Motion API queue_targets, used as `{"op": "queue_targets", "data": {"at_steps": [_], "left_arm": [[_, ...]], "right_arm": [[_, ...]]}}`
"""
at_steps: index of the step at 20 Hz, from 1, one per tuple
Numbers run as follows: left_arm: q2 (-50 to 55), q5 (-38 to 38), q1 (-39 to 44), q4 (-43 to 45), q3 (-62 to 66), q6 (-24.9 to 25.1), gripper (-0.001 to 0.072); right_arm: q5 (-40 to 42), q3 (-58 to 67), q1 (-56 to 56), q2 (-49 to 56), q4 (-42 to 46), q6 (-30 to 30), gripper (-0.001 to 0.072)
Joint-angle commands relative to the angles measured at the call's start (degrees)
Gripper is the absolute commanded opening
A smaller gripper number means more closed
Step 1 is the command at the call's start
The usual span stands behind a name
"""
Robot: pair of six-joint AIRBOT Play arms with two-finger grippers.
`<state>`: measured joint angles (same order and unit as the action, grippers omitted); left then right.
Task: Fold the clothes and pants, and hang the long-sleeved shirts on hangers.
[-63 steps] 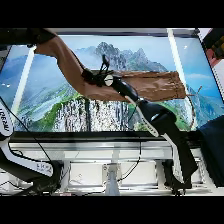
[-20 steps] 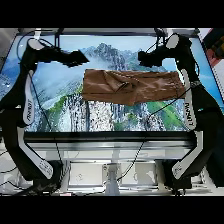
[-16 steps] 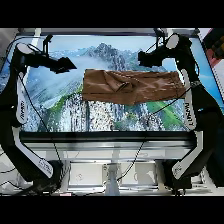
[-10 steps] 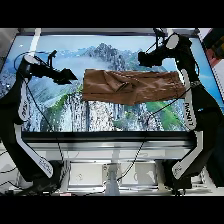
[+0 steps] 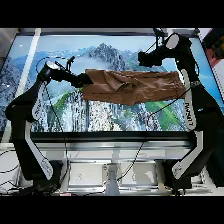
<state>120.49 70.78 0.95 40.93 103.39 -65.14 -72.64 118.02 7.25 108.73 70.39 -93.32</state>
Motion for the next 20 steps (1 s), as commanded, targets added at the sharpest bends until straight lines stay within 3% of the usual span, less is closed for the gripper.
{"op": "queue_targets", "data": {"at_steps": [1,2,4,5,9,15,20], "left_arm": [[0.13,-2.8,2.47,3.02,0.02,-0.42,0.0686],[0.13,-2.64,2.47,3.17,0.02,-0.42,0.0597],[0.09,-1.62,2.45,2.86,0.02,-0.63,0.0277],[0.09,-0.7,2.4,2.27,0.02,-0.39,0.0035],[-2.93,2.36,1.88,3.04,0.13,-0.09,0.0016],[-19.23,10.25,-1.79,6.91,0.13,-7.82,0.0015],[-31.5,17.05,-2.49,21.7,0.13,-11.65,0.0015]], "right_arm": [[0.0,0.0,0.31,-0.04,-0.72,0.04,0.0041],[0.04,0.0,0.63,-0.04,-0.9,0.07,0.0041],[0.07,0.0,0.96,-0.04,-1.22,0.59,0.0041],[0.04,0.0,1.03,-0.04,-1.2,1.11,0.0042],[-2.23,0.0,1.11,-0.15,-1.36,1.9,0.0041],[-12.85,0.0,2.84,-3.45,-1.44,10.16,0.0042],[-12.68,-1.84,6.01,-5.75,-1.57,10.47,0.0042]]}}
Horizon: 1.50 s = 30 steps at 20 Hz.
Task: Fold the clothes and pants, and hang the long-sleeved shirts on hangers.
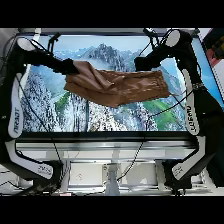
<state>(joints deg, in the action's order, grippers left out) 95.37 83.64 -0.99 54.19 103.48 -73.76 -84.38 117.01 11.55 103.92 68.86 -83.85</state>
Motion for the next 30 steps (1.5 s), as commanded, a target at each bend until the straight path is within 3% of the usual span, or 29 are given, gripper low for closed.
{"op": "queue_targets", "data": {"at_steps": [1,6,14,19,21,24,28,30], "left_arm": [[-8.15,4.24,-0.66,9.29,0.04,-3.34,0.0015],[-11.63,4.02,-0.39,9.18,0.04,-7.96,0.0016],[-11.61,1.64,1.38,6.38,0.02,-9.88,0.0017],[-11.06,-6.71,5.79,5.2,0.0,-9.84,0.0017],[-9.75,-9.73,8.09,5.31,-0.02,-9.84,0.0018],[-6.21,-11.02,11.06,5.38,-0.02,-9.84,0.0018],[-0.83,-11.74,14.62,4.79,-0.02,-9.86,0.0018],[1.36,-14.69,16.79,0.44,-0.02,-9.84,0.0018]], "right_arm": [[0.33,-1.77,2.8,-0.92,-0.02,0.85,0.0042],[14.16,-7.82,9.18,-0.5,0.35,-4.11,0.0042],[39.3,-11.3,21.38,11.32,-0.68,-24.02,0.0039],[44.57,-11.3,24.37,17.77,-17.14,-26.01,0.0038],[44.76,-11.28,24.68,17.79,-17.97,-25.42,0.0039],[38.03,-11.3,22.53,16.39,-15.37,-18.75,0.0041],[23.17,-11.3,15.45,11.61,3.43,-18.49,0.0041],[19.45,-11.3,11.28,8.17,9.7,-18.49,0.0041]]}}
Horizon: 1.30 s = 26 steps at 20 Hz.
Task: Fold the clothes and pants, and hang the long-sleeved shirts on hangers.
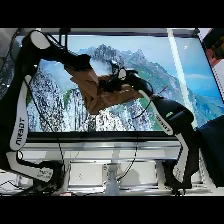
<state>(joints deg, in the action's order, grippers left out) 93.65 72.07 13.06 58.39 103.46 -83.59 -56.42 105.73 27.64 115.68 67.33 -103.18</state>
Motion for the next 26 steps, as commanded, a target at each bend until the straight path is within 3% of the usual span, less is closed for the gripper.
{"op": "queue_targets", "data": {"at_steps": [1,11,13,14,16,17,23,26], "left_arm": [[4.07,-5.64,3.96,-6.19,0.0,0.0,0.0017],[16.57,-38.16,20.72,-7.65,0.0,-0.02,0.002],[18.82,-42.18,22.03,-7.72,0.0,-0.04,0.0077],[19.52,-42.91,22.25,-7.91,0.0,-0.07,0.0152],[20.0,-42.25,22.38,-10.69,0.0,-0.04,0.064],[19.93,-42.21,22.38,-12.37,0.0,-0.02,0.0714],[17.42,-40.85,21.09,-15.45,0.0,0.02,0.0714],[14.38,-38.4,18.86,-9.73,0.0,0.02,0.0679]], "right_arm": [[-8.94,-0.02,-6.97,-5.53,12.61,0.85,0.0041],[-12.11,-0.02,-22.32,-22.29,13.81,3.78,0.0041],[-13.42,-0.04,-23.91,-24.06,13.94,4.0,0.0041],[-13.75,-0.02,-24.55,-24.7,13.9,4.81,0.0041],[-14.67,-0.02,-25.38,-25.24,13.99,6.97,0.0042],[-14.99,-0.04,-25.68,-25.22,14.14,7.8,0.0042],[-8.74,-0.02,-25.86,-25.2,15.45,13.11,0.0042],[-3.82,-0.02,-25.88,-25.07,15.61,13.27,0.0041]]}}
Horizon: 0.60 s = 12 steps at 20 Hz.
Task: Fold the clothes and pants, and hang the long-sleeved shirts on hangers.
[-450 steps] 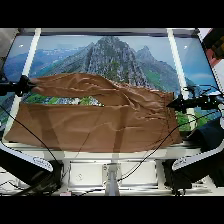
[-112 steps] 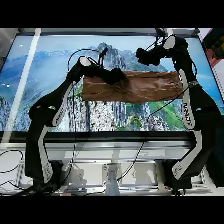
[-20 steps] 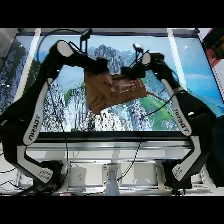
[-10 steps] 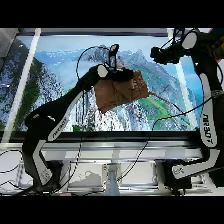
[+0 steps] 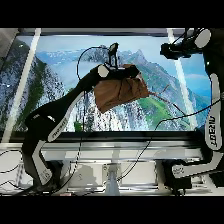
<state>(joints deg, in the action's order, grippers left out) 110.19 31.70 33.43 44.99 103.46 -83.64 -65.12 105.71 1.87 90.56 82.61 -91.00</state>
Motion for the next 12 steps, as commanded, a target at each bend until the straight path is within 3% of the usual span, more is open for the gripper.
{"op": "queue_targets", "data": {"at_steps": [1,2,4,8,11,12], "left_arm": [[-3.23,3.96,-2.6,6.75,0.0,0.07,0.0526],[-4.17,7.15,-3.82,9.99,0.0,0.07,0.0317],[-5.33,14.12,-6.14,15.15,0.0,0.07,0.0037],[-5.38,26.43,-9.27,22.91,0.0,0.04,0.0018],[-5.38,30.14,-9.51,29.59,0.0,0.04,0.0018],[-5.38,30.64,-9.49,30.29,0.0,0.04,0.0018]], "right_arm": [[5.99,0.0,-0.42,0.24,0.59,1.16,0.0041],[6.27,0.0,-0.85,0.59,0.57,1.14,0.0041],[5.09,-0.02,-2.23,2.05,-0.04,0.87,0.004],[-1.53,-0.02,-5.11,8.44,-9.79,1.11,0.0038],[-6.19,-0.02,-7.28,16.0,-31.8,10.27,0.0041],[-6.1,0.0,-7.37,17.92,-36.41,11.61,0.0147]]}}
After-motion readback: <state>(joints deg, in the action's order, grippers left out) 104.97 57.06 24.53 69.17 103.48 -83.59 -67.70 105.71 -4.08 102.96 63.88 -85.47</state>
